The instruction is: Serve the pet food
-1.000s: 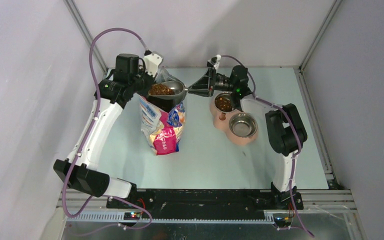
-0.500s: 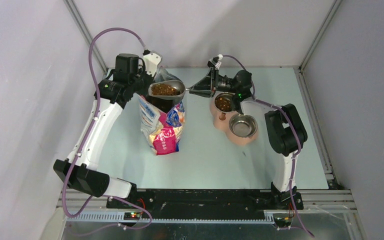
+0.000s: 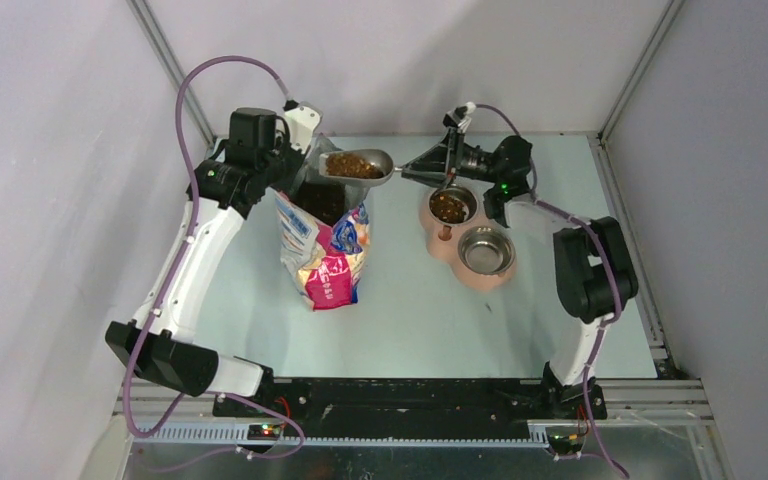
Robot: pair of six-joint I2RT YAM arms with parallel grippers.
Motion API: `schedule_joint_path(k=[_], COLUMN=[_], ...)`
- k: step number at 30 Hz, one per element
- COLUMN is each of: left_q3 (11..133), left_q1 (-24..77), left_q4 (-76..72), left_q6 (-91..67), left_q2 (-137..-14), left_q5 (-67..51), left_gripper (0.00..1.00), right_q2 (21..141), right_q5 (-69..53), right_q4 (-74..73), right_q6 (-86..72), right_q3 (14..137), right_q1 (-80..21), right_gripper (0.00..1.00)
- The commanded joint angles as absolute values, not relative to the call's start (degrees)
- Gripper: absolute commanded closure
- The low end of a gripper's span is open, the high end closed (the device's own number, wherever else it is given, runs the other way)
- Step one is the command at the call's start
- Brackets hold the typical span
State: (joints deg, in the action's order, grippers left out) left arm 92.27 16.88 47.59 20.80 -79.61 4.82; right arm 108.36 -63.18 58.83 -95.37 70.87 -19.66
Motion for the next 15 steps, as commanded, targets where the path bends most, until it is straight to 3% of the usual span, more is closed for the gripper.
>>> schedule_joint_path(k=[1,15], left_q3=[93.3,91.2], left_q1=[17.0,16.8], left_q4=[46.3,47.0], left_q6=[20.8,21.2], left_q2=[-75.8,-74.0], left_q5=[4.6,3.2], left_gripper=[1.00,1.00], right_q2=[101.1,92.2], right_q5=[-61.8,-62.3], right_q4=[61.5,52.8], right_q6=[-94.3,-87.0], right_q3=[69.0,64.9], right_q1=[-18.4,-10.7], right_gripper=[1.00,1.00])
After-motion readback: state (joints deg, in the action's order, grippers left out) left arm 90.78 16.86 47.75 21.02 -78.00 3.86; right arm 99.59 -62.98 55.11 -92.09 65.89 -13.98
